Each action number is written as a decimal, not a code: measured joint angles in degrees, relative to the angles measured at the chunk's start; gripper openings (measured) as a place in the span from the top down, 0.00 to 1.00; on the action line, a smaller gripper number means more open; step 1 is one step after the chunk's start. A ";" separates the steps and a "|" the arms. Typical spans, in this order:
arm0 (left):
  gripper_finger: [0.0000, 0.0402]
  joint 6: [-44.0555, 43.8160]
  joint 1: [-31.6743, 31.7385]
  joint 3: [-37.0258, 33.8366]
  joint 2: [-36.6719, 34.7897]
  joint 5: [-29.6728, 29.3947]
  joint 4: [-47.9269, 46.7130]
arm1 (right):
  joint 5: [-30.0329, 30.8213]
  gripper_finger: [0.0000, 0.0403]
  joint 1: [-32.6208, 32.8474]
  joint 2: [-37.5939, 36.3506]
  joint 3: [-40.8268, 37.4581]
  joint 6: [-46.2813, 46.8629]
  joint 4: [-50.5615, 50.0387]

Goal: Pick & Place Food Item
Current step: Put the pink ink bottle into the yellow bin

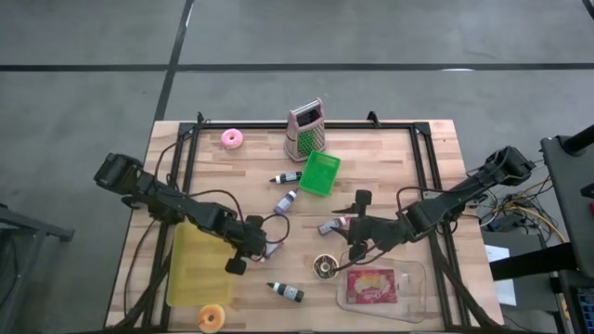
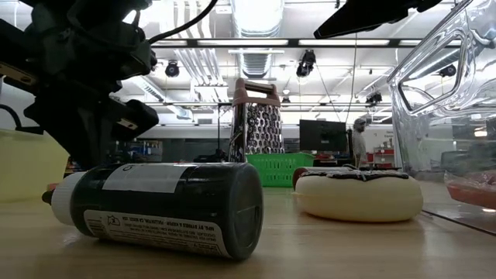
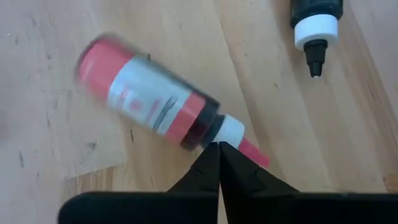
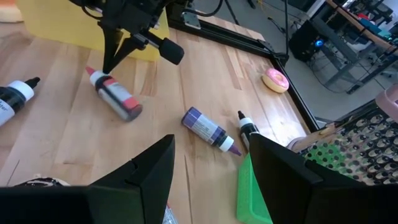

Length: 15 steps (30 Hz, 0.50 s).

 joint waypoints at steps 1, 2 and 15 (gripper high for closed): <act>0.97 -0.01 0.00 0.00 0.00 -0.03 0.03 | 0.00 0.50 0.00 0.00 0.00 0.00 0.00; 0.96 0.00 0.00 0.00 0.00 -0.11 0.08 | 0.00 0.50 0.00 0.00 0.00 -0.01 0.00; 0.62 9.60 -0.78 0.00 -0.04 -5.67 0.17 | -0.02 0.50 0.00 0.00 0.00 -0.02 -0.17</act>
